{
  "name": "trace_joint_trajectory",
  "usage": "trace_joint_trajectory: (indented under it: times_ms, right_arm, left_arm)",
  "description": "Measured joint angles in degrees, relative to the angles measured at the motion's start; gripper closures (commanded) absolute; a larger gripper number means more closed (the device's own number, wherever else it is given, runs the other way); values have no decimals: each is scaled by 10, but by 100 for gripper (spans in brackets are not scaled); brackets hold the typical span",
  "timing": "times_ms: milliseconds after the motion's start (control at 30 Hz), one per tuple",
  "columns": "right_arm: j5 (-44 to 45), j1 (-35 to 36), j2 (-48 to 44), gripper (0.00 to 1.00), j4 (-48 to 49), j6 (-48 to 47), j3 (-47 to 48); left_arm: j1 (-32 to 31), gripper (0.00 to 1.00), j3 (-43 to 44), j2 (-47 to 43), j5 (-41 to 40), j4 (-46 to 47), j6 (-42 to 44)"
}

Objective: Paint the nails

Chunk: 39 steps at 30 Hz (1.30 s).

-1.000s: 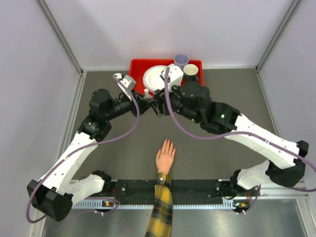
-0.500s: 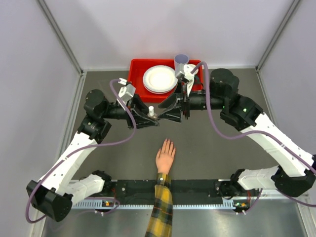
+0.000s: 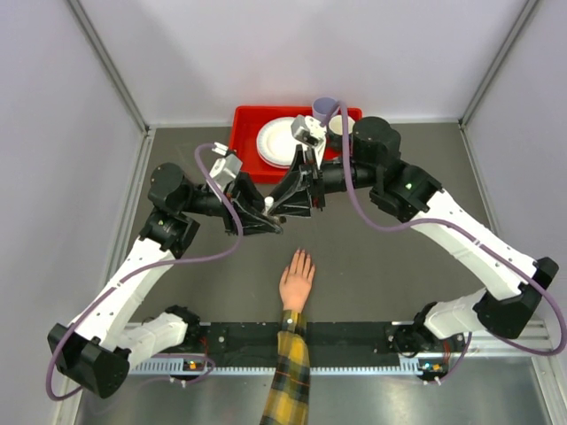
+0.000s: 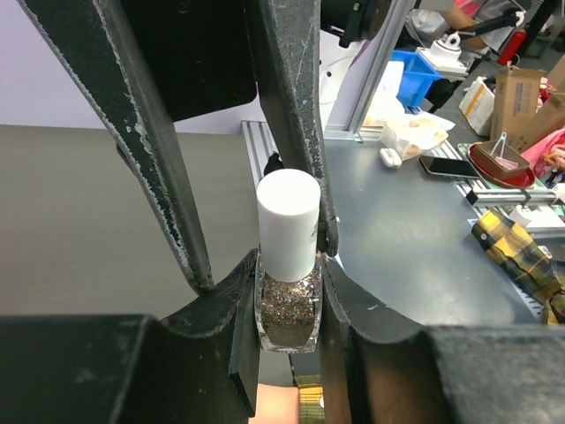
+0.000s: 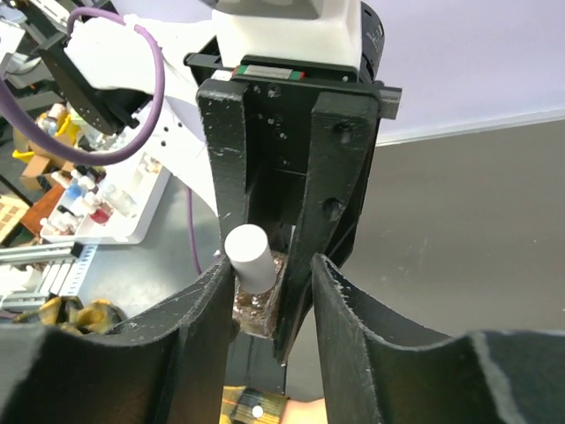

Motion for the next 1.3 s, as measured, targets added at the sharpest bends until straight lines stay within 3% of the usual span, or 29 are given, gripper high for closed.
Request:
trace_joint_trajectory:
  times_ms: [167,300,500,600,767,800,833,900,1000,1033,1200,1300]
  right_arm:
    - [-17,-3,11,73,10,12,9]
    - [-23,-3,18,100,18,14,19]
    - [43,-7,14,100,14,-3,17]
    - [180,11,-5,100,23,-13,-1]
    - [592,155,-9,100,39,-43,-10]
    - [647,177,0,99,36,-45,-2]
    - [690,192,11,91,30,-46,10]
    - [745,204,30,69,11,-45,36]
    - [767,200,37,50,-29,-37,50]
    - [762,198,33,49,-41,-33,53]
    - [619,122,4,38,-106,-11,64]
    - [479,53,-19,41,-117,-10,63]
  left_arm:
    - [4,100,-1,1,-3,2,-6]
    - [2,100,-2,3,-8,-1,-3]
    - [1,100,31,0,-114,-126,77]
    - [-5,100,46,-3,-236,-174,102]
    - [-22,100,23,-35,-395,-179,122]
    - [-24,100,16,-40,-407,-176,122]
    - [-25,100,15,-41,-416,-177,122]
    - [-25,100,15,-32,-427,-169,119]
    - [-21,100,17,-10,-434,-159,116]
    - [-14,100,17,-4,-441,-162,116]
    - [3,100,17,8,-395,-165,126]
    - [3,100,24,7,-308,-167,132]
